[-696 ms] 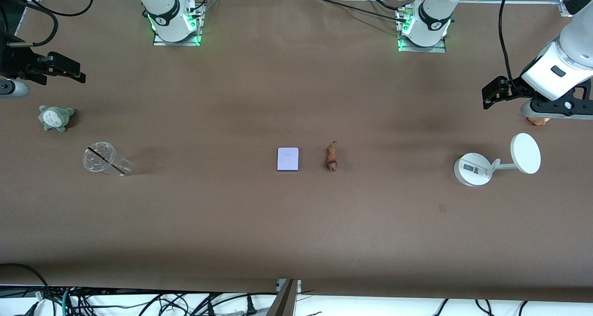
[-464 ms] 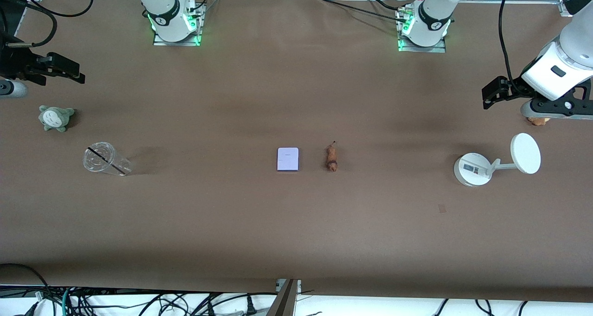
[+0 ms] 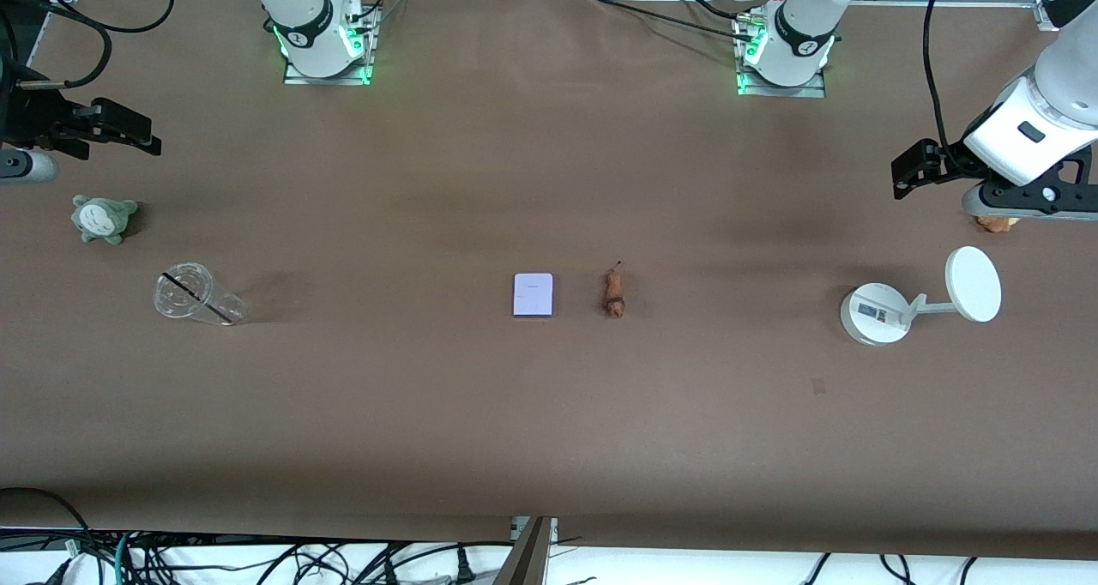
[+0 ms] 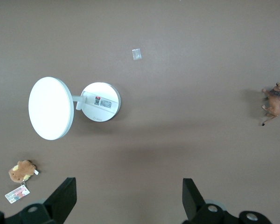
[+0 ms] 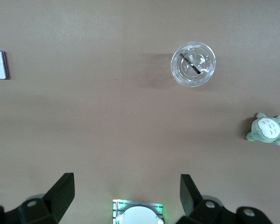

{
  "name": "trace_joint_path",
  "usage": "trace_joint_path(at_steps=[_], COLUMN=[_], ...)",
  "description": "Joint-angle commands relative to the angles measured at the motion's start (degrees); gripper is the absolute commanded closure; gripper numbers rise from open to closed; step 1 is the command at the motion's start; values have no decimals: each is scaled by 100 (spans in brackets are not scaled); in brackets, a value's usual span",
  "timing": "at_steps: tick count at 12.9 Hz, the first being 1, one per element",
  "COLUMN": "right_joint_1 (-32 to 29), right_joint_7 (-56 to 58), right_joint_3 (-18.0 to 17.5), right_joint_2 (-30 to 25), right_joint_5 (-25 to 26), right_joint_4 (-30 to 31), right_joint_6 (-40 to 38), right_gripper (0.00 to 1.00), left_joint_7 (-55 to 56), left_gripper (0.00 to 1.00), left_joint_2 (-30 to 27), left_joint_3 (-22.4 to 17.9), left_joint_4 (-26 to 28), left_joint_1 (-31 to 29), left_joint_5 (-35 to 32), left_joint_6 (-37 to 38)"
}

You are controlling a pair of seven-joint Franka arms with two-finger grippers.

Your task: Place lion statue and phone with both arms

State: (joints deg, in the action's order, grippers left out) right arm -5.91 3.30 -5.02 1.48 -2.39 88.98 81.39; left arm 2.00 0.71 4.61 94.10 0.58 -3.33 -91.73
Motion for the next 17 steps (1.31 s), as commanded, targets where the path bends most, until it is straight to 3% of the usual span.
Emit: trace_joint_path(at_steps=[1,8,10,13,17], right_joint_1=[19,19,28,28,63], right_joint_7=[-58,-67,-102,-111,-111], right_joint_3=[-17,-17,-17,-17,-17], right_joint_2=[98,308,309,309,309], right_joint_5=[64,55,72,72,107], right_joint_4=[-206,-206,-206,-206,-206], right_joint_6=[-150,-97,-97,-97,-88], right_gripper=[0,0,0,0,0], left_joint_7=[29,72,239,494,1608], left_gripper=[0,0,0,0,0], left_joint_2=[-18,490,754,1167,1799], left_joint_3=[66,443,672,691,682], left_joint_4=[-103,-6,3,-6,-15], left_joint_1=[-32,-14,-5,82,906], left_joint_5=[7,25,156,805,790], left_joint_6=[199,613,184,-545,-1810])
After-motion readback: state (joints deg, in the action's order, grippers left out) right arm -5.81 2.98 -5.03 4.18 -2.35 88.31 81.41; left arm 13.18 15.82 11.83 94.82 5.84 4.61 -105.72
